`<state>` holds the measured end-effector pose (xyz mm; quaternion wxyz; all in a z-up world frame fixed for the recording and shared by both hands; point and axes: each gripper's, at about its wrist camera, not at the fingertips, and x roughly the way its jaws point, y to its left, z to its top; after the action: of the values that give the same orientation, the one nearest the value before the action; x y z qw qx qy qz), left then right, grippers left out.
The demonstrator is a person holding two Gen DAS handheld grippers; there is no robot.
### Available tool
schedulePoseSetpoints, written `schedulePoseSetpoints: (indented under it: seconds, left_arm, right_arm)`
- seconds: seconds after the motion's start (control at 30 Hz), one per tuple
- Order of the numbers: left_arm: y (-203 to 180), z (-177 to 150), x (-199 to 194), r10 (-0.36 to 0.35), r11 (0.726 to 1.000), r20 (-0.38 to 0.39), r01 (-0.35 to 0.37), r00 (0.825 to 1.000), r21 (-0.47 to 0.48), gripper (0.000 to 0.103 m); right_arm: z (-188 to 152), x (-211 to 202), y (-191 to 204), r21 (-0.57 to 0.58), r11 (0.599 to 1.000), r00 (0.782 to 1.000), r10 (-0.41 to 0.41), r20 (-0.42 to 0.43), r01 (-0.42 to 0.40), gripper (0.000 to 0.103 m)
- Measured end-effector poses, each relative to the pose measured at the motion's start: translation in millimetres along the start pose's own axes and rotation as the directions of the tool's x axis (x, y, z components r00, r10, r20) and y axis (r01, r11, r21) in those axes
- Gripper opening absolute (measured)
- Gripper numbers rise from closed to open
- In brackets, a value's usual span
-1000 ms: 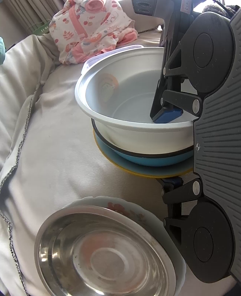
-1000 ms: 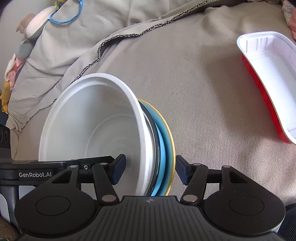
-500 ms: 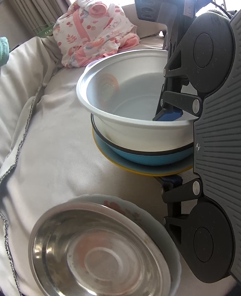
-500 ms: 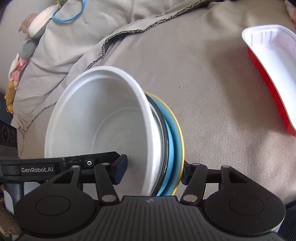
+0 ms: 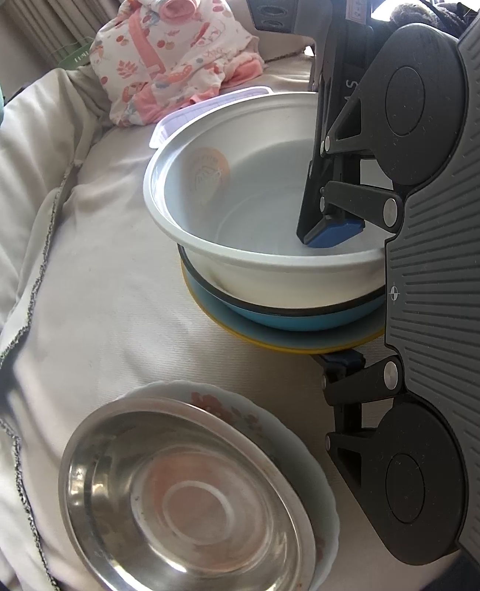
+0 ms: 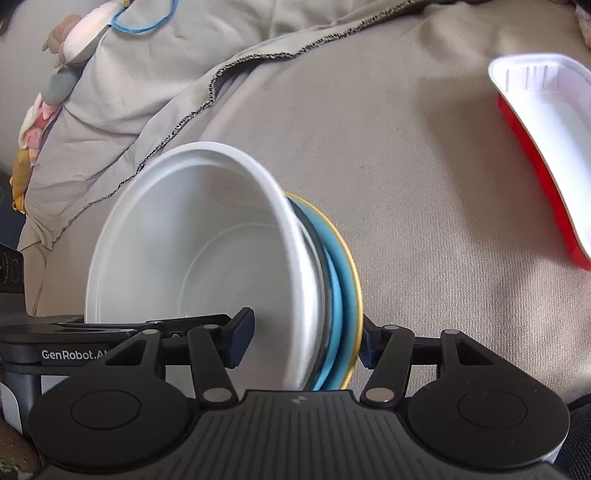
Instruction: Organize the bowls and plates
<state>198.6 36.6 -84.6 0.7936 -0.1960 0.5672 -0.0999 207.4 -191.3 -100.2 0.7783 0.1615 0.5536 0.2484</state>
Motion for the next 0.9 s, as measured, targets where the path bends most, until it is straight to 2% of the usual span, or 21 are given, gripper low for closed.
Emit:
schedulePoseSetpoints:
  seconds: [0.23, 0.9]
  left_arm:
    - [1.9, 0.7, 3.9, -0.012, 1.0, 0.003, 0.012, 1.0, -0.003, 0.06]
    - [3.9, 0.3, -2.0, -0.044, 0.999, 0.0, 0.044, 0.999, -0.004, 0.059]
  right_arm:
    - [0.8, 5.4, -9.8, 0.056, 0.996, 0.997, 0.068, -0.022, -0.067, 0.053]
    - [2.9, 2.9, -1.1, 0.043, 0.998, 0.999, 0.038, -0.03, -0.037, 0.053]
